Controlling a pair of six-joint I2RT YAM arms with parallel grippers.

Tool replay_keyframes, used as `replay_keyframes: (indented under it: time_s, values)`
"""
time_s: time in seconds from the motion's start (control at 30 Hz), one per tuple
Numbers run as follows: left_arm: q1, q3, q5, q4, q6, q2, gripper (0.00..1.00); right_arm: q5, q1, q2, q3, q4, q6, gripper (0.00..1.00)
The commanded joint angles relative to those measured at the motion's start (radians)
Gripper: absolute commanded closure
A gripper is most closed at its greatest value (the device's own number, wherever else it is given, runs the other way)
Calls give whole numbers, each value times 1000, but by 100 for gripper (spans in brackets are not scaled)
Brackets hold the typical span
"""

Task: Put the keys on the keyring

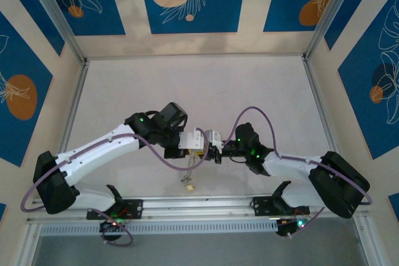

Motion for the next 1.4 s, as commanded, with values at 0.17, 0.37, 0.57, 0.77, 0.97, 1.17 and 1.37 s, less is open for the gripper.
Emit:
replay_keyframes:
  time_s: [0.17, 0.37, 0.57, 0.77, 0.97, 1.17, 1.37]
  values:
    - [-12, 27, 48, 46, 4, -23, 100, 0, 14, 25, 44, 6, 29, 94]
    - [-7, -21, 53, 100, -8, -70, 100, -17, 15, 33, 49, 10, 48, 81]
    - [-1, -25, 50, 104, -4, -78, 100, -61, 17, 59, 68, 13, 61, 100]
    - [9, -93, 20, 148, -11, -125, 87, -42, 8, 58, 54, 110, 113, 100]
    - [40, -216, 69, 280, -52, -215, 84, -55, -2, 48, 34, 219, 158, 100]
    - [49, -363, 136, 488, -120, -280, 82, -41, -2, 48, 10, 313, 180, 100]
    - [62, -444, 114, 536, -127, -333, 82, -45, -6, 35, -3, 321, 190, 100]
